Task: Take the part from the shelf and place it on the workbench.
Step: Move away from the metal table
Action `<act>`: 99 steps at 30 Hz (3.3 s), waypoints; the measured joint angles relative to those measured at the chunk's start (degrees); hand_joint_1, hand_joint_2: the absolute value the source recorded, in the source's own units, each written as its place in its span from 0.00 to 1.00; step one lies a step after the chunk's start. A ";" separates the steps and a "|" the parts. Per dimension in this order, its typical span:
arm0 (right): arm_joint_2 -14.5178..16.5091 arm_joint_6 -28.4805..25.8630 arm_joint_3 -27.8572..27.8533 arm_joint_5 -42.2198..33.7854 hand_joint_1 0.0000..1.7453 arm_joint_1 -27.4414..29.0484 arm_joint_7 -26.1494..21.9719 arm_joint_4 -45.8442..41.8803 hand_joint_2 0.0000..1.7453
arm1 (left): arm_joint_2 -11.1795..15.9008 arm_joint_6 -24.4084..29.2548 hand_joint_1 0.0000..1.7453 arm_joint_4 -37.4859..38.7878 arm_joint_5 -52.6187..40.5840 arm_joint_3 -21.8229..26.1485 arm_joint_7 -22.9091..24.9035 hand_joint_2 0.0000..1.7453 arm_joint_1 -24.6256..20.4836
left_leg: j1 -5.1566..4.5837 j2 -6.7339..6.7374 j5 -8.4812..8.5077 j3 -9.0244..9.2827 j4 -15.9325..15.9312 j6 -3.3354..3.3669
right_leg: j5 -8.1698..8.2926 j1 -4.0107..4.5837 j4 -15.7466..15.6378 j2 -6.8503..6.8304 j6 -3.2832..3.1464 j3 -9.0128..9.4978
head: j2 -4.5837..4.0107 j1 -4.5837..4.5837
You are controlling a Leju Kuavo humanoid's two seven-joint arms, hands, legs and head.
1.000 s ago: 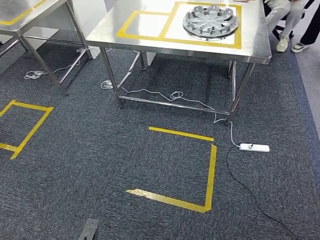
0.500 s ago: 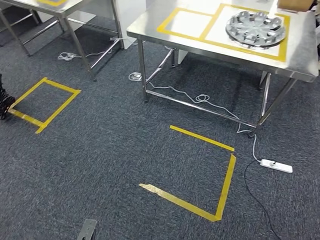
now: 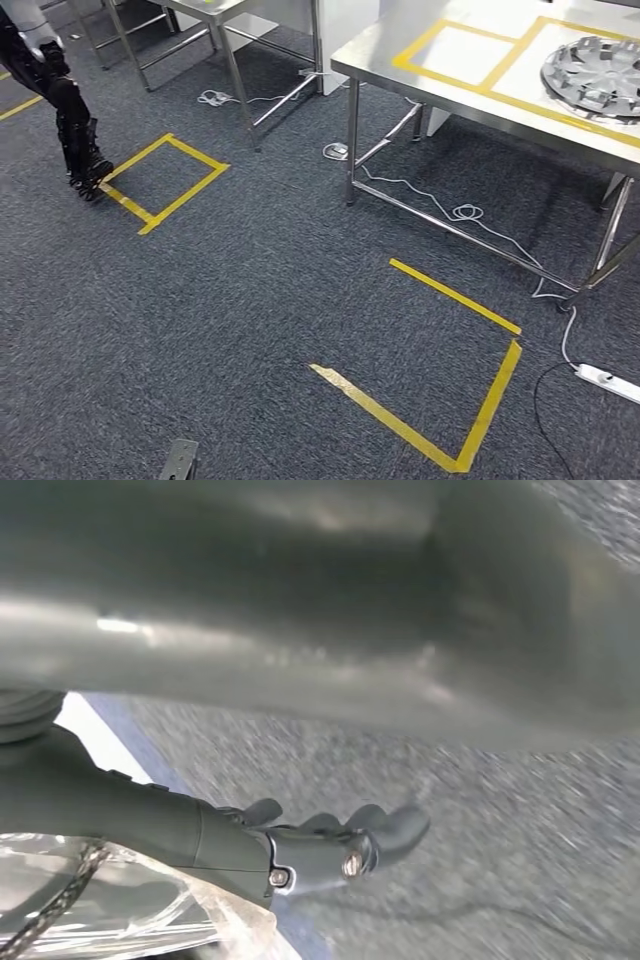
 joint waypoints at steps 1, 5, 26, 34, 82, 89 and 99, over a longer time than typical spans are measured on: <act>-0.04 -0.01 0.00 0.02 0.00 0.06 -0.01 -0.01 0.00 | -0.04 0.01 0.00 0.01 0.01 0.00 0.00 0.00 -0.09 | 0.09 1.94 -1.78 -1.58 3.34 -0.37 | -0.09 0.09 -0.02 -0.92 -0.21 0.10 | 0.00 -0.20; -0.06 0.00 -0.01 0.01 0.00 0.15 0.04 -0.01 0.00 | -0.05 -0.02 0.00 0.01 0.01 0.01 -0.04 0.00 -0.07 | 0.93 4.05 -4.20 -5.65 12.18 -1.14 | -0.57 0.28 0.01 -4.66 -0.33 0.41 | 0.00 -0.33; -0.15 0.05 0.29 -0.02 0.00 -0.16 0.25 -0.01 0.00 | -0.19 -0.02 0.00 0.03 -0.07 0.08 -0.11 0.00 -0.22 | 0.45 -2.51 1.76 2.19 -3.56 0.81 | -0.30 -0.17 0.78 3.02 1.94 -1.15 | 0.00 0.28; -0.10 0.06 0.30 -0.09 0.00 0.09 0.30 -0.01 0.00 | 0.00 -0.19 0.00 0.06 -0.07 0.09 -0.11 0.00 -0.12 | 0.92 3.80 -5.69 -5.78 12.65 -1.23 | -0.50 0.30 0.29 -3.35 -0.26 -0.09 | 0.00 -0.29; -0.46 0.09 2.19 0.23 0.00 0.56 0.26 -0.01 0.00 | -0.39 -0.15 0.00 0.31 1.27 1.42 -1.96 0.00 1.87 | 0.02 1.75 1.41 3.35 -4.49 2.44 | -6.59 0.74 14.51 -2.14 2.22 -7.20 | 0.00 -0.04; 0.17 0.11 2.19 0.22 0.00 1.14 0.81 0.10 0.00 | 0.12 0.09 0.00 0.31 2.00 1.97 -2.75 0.00 2.03 | 0.34 -1.62 0.59 3.03 -3.15 0.55 | -0.74 0.25 1.09 0.63 1.38 -0.89 | 0.01 0.04; 0.59 -0.09 3.01 2.49 0.00 2.25 1.93 0.10 0.00 | 1.03 0.54 0.00 0.31 3.46 4.15 -2.30 0.00 3.72 | 0.00 4.72 -1.10 -1.83 5.88 0.62 | -1.84 1.03 0.90 -4.85 -0.43 0.46 | 0.00 -0.51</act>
